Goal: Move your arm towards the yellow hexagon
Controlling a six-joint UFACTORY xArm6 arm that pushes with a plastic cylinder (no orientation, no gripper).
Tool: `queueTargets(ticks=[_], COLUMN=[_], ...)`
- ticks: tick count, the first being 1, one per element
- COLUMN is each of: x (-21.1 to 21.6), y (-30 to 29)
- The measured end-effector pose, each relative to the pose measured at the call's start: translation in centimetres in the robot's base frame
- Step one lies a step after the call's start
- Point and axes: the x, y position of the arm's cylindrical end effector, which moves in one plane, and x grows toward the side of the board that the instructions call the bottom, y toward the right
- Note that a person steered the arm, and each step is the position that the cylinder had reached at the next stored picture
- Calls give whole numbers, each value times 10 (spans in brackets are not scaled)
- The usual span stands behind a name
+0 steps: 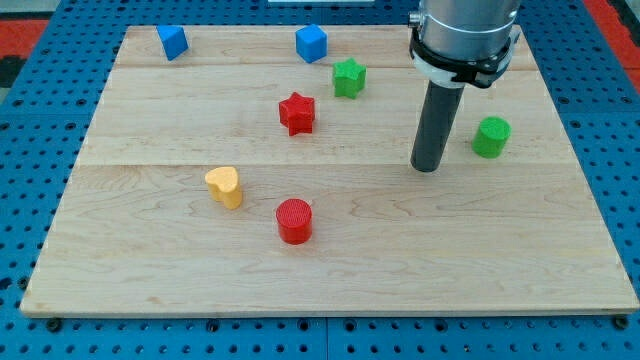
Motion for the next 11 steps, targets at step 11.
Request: queueTargets(ticks=[11], x=[-155], y=[12])
